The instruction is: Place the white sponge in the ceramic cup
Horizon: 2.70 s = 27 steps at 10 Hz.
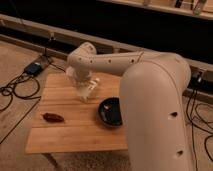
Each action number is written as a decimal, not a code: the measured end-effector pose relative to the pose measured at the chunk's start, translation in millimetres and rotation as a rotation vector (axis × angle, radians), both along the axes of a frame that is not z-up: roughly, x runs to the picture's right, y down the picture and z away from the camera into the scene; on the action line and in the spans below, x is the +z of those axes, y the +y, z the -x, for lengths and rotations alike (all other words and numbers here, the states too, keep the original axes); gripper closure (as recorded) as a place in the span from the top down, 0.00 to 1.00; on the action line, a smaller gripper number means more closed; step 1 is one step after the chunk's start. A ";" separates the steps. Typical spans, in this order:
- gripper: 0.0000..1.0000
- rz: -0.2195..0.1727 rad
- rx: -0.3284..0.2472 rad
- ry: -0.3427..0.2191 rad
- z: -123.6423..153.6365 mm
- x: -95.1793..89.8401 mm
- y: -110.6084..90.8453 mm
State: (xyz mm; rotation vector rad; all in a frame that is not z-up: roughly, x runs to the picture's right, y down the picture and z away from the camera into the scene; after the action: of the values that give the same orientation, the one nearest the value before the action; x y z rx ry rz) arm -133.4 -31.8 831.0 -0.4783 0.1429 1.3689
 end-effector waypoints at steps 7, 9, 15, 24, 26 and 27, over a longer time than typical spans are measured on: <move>0.00 -0.119 -0.018 -0.147 25.9 19.5 -57.1; 0.00 -0.119 -0.017 -0.146 25.4 19.5 -57.3; 0.00 -0.134 -0.016 -0.151 27.3 22.9 -60.7; 0.00 -0.221 0.015 -0.221 36.8 73.1 -104.2; 0.00 -0.238 0.003 -0.253 44.0 78.9 -115.8; 0.00 -0.245 0.000 -0.268 46.8 79.8 -121.1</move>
State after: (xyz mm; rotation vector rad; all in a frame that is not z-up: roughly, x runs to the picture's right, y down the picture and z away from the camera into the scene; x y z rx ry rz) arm -180.3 -152.9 910.8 -0.4503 -0.2413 1.2890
